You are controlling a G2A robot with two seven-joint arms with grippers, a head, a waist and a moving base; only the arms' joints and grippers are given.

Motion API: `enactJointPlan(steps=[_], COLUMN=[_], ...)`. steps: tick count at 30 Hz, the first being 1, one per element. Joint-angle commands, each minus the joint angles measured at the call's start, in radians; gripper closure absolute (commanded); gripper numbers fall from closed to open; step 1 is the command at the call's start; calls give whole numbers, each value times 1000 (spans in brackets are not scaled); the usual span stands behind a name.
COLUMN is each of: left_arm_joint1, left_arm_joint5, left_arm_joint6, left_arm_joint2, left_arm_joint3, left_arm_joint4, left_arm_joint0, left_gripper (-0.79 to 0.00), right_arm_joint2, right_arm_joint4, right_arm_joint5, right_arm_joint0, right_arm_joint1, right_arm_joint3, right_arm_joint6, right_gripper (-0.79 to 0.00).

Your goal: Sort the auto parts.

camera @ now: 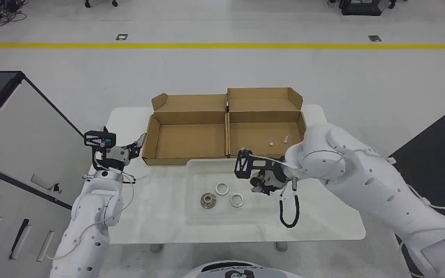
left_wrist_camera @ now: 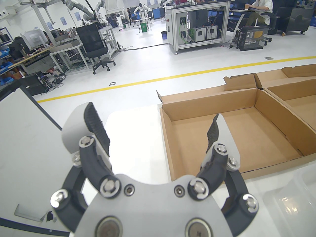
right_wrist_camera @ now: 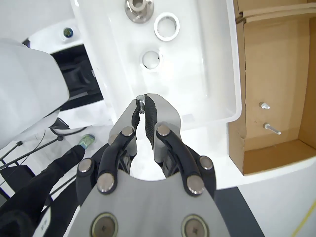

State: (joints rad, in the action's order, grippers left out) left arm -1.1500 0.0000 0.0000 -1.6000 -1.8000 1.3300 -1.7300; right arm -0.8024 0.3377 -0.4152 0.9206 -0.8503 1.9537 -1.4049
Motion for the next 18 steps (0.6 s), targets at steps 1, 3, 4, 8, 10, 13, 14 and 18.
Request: enactJointPlan(steps=[1,3,4,8,10,13,14,18], left_arm_joint1=[0,0,0,0,0,0,0,0], left_arm_joint5=[0,0,0,0,0,0,0,0], left_arm_joint6=[0,0,0,0,0,0,0,0], left_arm_joint2=[0,0,0,0,0,0,0,0], left_arm_joint3=[0,0,0,0,0,0,0,0], left_arm_joint4=[0,0,0,0,0,0,0,0], left_arm_joint0=[0,0,0,0,0,0,0,0], left_gripper=[-785,-785,-785,-785,-785,-785,-785,-785], right_arm_joint2=[-57,-97,-113,-149,-150,-121,-104,-12], right_arm_joint4=[-43,-65,-77,-118,-133,-151,-166,-171], right_arm_joint5=[-77,-136,-167,-270,-322,-412,-448,-567], right_arm_joint0=[41,72,82,100,91,58,41,-60], right_arm_joint1=[17,33,39,61,70,81,84,94], right_arm_joint3=[-6,-13,-14,-52,-79,-151,-181,-292], right_arm_joint6=[77,136,167,270,322,412,448,566], right_gripper=[0,0,0,0,0,0,0,0])
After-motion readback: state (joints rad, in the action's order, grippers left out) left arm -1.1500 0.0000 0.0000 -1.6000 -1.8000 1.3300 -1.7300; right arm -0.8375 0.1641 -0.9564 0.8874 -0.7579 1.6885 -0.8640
